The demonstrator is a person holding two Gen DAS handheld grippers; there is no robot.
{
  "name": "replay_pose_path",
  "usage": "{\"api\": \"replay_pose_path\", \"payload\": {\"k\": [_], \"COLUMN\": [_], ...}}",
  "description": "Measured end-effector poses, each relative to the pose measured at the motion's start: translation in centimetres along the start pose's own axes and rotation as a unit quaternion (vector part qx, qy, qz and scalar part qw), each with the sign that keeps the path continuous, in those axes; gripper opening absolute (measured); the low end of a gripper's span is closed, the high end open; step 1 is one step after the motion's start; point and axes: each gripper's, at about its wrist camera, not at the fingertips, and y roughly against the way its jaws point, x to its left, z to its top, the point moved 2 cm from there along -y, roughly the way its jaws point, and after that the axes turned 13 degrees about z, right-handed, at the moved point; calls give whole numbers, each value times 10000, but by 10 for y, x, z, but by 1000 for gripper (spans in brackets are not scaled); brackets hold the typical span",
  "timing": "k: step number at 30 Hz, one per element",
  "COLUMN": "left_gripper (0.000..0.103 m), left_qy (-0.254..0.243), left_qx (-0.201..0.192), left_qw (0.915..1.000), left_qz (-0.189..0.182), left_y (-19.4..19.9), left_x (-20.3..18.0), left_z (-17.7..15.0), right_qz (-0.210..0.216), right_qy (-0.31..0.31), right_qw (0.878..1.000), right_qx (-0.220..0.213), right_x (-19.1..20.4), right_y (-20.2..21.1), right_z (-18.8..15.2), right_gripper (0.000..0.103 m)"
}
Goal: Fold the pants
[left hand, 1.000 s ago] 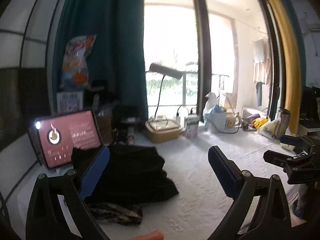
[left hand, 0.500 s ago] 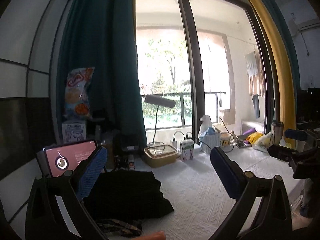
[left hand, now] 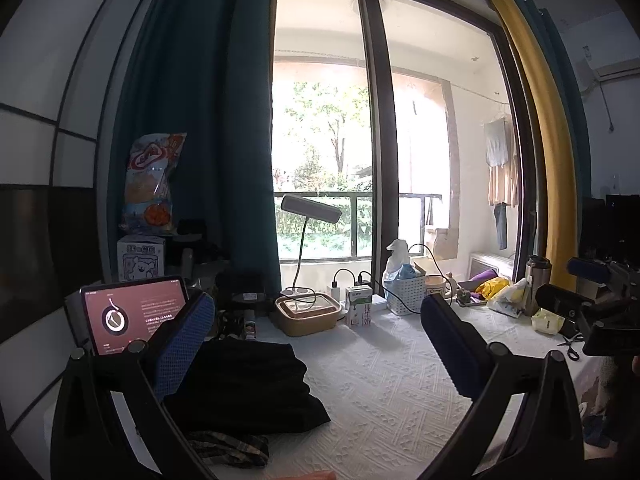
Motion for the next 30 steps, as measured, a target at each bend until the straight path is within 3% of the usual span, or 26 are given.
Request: {"api": "replay_pose_path", "payload": {"k": [30], "left_gripper": [102], "left_qy": [38], "left_qx": [126], "left_qw": [9999], "left_qz": [-34], "left_y": [2], "left_x": [-4], "left_z": [-4], "right_qz": [-41], "right_qy": [-73], "right_qw": [9998], "right_qx": [152], "right_x": [3], "right_y": [-8], "right_z": [-7], "right_gripper": [103]}}
